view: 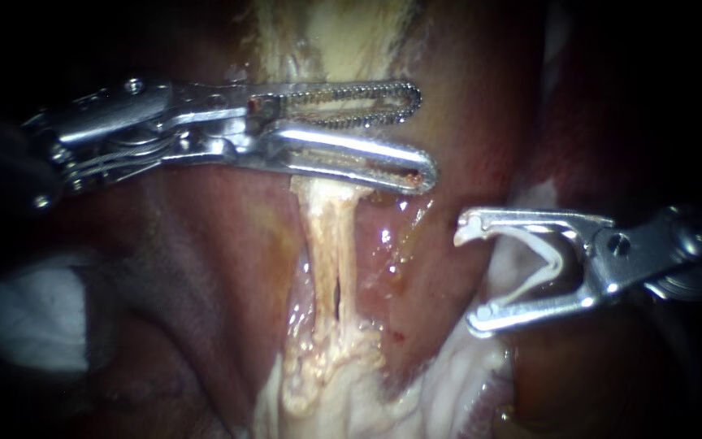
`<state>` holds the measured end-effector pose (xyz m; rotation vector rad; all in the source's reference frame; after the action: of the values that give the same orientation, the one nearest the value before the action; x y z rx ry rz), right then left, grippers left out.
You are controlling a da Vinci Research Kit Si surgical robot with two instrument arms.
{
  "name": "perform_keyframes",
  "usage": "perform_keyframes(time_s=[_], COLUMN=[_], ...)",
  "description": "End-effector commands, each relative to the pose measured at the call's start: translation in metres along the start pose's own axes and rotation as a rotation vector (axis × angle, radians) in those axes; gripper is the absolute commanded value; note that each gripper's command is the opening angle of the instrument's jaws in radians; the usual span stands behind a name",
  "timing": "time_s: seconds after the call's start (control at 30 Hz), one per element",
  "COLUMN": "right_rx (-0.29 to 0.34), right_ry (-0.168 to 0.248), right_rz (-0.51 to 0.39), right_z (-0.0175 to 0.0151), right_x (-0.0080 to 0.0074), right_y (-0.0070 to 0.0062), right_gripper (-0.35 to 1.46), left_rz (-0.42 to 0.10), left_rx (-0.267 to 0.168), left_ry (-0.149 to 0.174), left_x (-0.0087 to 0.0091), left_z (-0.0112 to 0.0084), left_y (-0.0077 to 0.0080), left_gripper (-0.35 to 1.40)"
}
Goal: Grabbing gallbladder
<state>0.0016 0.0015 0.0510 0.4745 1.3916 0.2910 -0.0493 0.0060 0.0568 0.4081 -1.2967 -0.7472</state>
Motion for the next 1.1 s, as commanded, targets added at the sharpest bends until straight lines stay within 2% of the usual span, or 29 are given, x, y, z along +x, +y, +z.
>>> perform_keyframes(time_s=[0.03,0.33,0.53,0.77,0.9,1.0,1.1], right_rx=[0.0,0.0,0.0,0.001,0.001,0.001,0.001], right_ry=[0.0,0.0,0.0,-0.001,-0.001,-0.001,-0.001], right_rz=[0.0,0.0,0.0,0.0,0.0,-0.001,-0.001], right_z=[0.0,0.0,0.0,-0.0001,-0.0002,-0.0002,-0.0002], right_x=[0.0,0.0,0.0,-0.0001,-0.0001,-0.0001,-0.0001], right_y=[0.0,0.0,0.0,0.0,0.0,0.0,0.0], right_gripper=[0.55,0.55,0.55,0.55,0.55,0.55,0.55], left_rz=[0.0,-0.001,-0.001,0.001,-0.003,-0.014,-0.027], left_rx=[0.0,0.0,0.004,-0.001,-0.024,-0.056,-0.077], left_ry=[0.0,0.0,0.001,0.001,-0.002,-0.007,-0.011], left_x=[0.0,-0.0003,-0.0004,-0.0004,-0.0002,-0.0001,-0.0002], left_z=[0.0,-0.0001,-0.0009,-0.0046,-0.0083,-0.0108,-0.0121], left_y=[-0.0001,-0.0005,-0.0016,-0.0049,-0.0072,-0.0085,-0.0094], left_gripper=[0.54,0.56,0.63,0.68,0.68,0.66,0.66])
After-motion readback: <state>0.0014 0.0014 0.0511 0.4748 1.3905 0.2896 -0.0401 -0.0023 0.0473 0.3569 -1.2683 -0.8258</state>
